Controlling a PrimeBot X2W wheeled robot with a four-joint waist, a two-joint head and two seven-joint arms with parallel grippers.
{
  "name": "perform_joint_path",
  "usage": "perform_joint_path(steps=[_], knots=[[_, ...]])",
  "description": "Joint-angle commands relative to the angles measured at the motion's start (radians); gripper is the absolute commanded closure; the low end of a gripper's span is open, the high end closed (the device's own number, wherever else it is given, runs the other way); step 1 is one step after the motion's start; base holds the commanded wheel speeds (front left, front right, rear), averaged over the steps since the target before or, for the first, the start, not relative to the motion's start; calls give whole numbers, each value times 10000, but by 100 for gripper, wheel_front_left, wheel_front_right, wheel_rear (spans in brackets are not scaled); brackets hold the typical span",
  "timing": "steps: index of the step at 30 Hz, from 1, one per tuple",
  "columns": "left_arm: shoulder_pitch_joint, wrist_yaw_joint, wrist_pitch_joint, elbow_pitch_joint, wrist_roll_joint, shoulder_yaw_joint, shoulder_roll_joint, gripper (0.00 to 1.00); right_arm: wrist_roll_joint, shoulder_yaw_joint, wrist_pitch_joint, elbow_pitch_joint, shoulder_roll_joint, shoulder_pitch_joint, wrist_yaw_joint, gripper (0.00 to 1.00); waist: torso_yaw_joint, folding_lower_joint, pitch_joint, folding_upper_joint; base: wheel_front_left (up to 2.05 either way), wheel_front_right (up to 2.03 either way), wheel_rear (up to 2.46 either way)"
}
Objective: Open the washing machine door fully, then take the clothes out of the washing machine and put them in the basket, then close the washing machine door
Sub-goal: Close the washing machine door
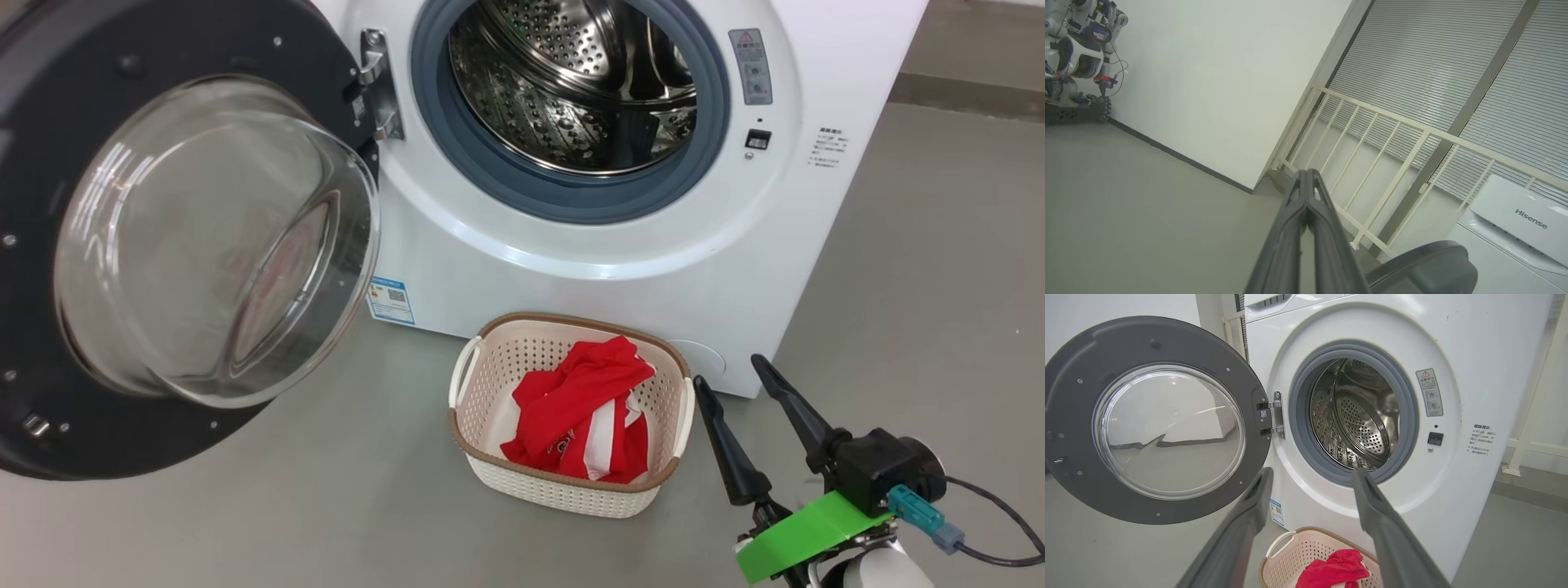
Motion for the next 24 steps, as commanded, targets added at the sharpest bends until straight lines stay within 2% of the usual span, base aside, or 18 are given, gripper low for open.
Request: perform_joint_path(steps=[1, 8, 13, 17, 24], knots=[[-677, -51, 261, 410, -289, 306, 768, 100, -98, 186, -65, -236, -66, -470, 67, 0, -116, 0, 94, 0, 0, 0, 0], [-2175, -298, 1728, 3154, -1506, 769, 1273, 100, -179, 214, -65, -242, -152, -569, 67, 0, -316, 0, 241, 0, 0, 0, 0], [-2698, -261, 2629, 4563, -2144, 1146, 1589, 100, -220, 304, -65, -231, -203, -644, 67, 0, -467, 0, 316, 0, 0, 0, 0], [-2869, -302, 2922, 5239, -2355, 1282, 1872, 100, -242, 355, -65, -250, -268, -674, 67, 0, -580, 0, 359, 0, 0, 0, 0], [-2942, -755, 3549, 6067, -2560, 1236, 2039, 100, -247, 419, -65, -267, -359, -600, 67, 0, -726, 0, 385, 0, 0, 0, 0]])
